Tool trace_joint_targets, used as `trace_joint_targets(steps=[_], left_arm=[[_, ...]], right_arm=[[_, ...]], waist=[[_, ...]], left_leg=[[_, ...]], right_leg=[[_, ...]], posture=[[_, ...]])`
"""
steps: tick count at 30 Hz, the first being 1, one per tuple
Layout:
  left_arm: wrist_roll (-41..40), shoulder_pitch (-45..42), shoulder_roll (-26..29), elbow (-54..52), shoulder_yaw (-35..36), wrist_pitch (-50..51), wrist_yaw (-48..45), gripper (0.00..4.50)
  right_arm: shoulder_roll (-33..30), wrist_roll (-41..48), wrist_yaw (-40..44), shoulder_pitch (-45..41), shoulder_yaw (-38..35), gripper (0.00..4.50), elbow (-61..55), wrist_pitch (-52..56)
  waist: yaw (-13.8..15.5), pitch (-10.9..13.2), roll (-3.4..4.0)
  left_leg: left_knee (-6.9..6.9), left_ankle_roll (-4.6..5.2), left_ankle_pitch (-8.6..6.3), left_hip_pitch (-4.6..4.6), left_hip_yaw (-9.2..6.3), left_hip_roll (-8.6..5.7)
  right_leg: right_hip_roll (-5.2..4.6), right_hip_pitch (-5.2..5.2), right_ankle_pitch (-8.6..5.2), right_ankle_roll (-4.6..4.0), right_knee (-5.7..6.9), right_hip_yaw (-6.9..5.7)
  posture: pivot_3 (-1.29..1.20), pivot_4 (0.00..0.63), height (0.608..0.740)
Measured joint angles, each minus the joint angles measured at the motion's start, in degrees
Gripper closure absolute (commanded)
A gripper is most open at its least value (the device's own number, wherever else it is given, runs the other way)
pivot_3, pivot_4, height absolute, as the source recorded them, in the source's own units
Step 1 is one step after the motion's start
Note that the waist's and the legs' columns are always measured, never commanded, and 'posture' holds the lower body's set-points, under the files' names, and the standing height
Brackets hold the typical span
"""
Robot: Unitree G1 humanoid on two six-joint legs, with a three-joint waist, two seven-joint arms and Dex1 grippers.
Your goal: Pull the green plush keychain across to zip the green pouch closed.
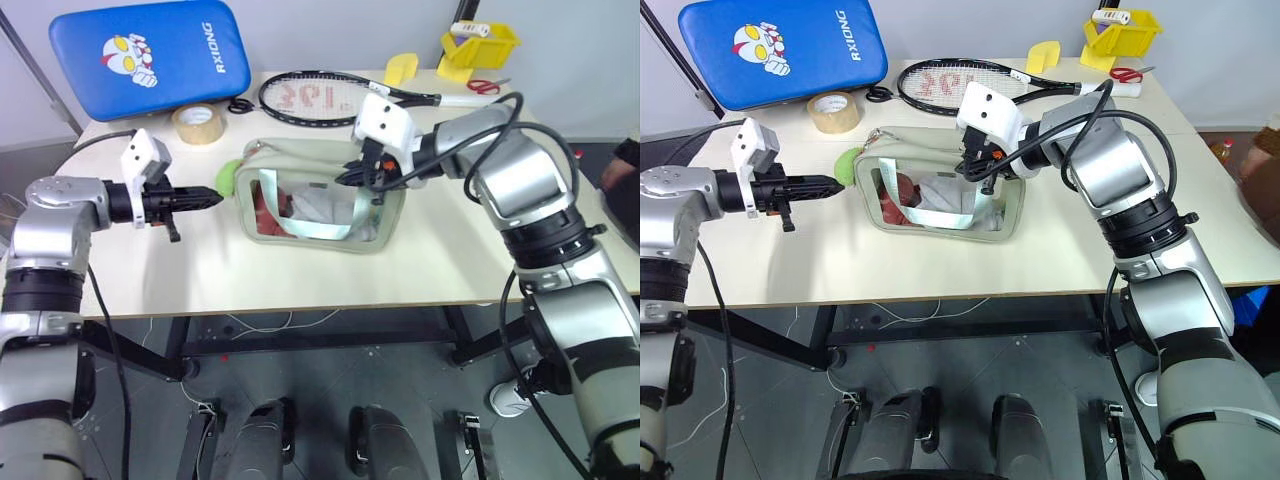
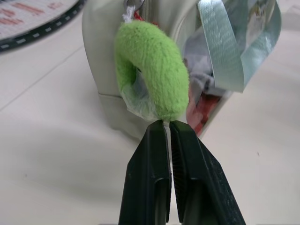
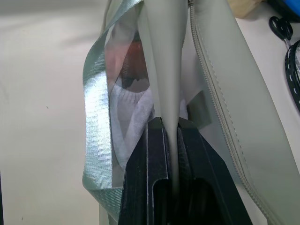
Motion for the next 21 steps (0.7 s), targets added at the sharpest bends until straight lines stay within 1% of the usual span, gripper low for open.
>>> trace_joint_targets(steps=[4,6,7,10,19,21], left_arm=[[0.2,0.0,-0.4,0.6,0.0,-1.2,-0.1,4.47],[0.1,0.0,0.2,1.0,0.0,-1.3,-0.9,3.94],[0.1,-0.2,0.7,1.2,0.0,-0.6,-1.1,3.59],[0.0,-0.6,1.3,1.8,0.6,-0.6,-1.3,2.21],[0.0,-2.5,-0.4,3.5,1.6,-2.1,-0.3,2.21],[0.0,-2.5,-0.7,3.5,1.6,-2.1,-0.4,2.73]], right_arm=[[0.0,0.0,0.0,0.5,0.0,4.5,-0.1,0.0],[0.0,0.1,0.0,0.6,0.0,4.5,-0.2,0.0],[0.0,0.1,0.0,0.6,0.0,4.5,-0.2,0.0],[-0.1,0.1,0.0,0.6,0.0,4.5,-0.2,0.0],[-0.1,0.1,-0.1,0.8,0.0,4.5,-0.5,0.0],[-0.1,0.1,-0.1,0.8,0.0,4.5,-0.9,0.2]], waist=[[-0.1,0.0,0.0],[-0.1,0.0,0.0],[-0.1,0.0,0.0],[0.0,0.0,0.0],[-0.1,0.0,0.0],[-0.1,0.0,0.0]], left_leg=[[0.0,0.0,0.0,0.0,0.01,0.0],[0.0,0.0,0.0,0.0,0.01,0.0],[0.0,0.0,0.0,0.0,0.0,0.0],[0.0,0.0,0.0,0.0,0.0,0.0],[0.01,0.0,0.0,0.0,0.0,0.0],[0.01,0.0,0.0,0.0,0.0,0.0]], right_leg=[[0.0,0.0,0.0,0.0,0.0,0.0],[0.0,0.0,0.0,0.0,0.0,0.0],[0.0,0.0,0.0,0.0,0.0,0.0],[0.0,0.0,0.0,0.0,0.0,0.0],[0.0,0.0,0.0,0.0,0.0,0.0],[0.0,0.0,0.0,0.0,0.0,0.0]], posture=[[0.0,0.15,0.74],[0.0,0.15,0.74],[0.0,0.15,0.74],[0.0,0.15,0.74],[0.0,0.15,0.74],[0.0,0.15,0.74]])
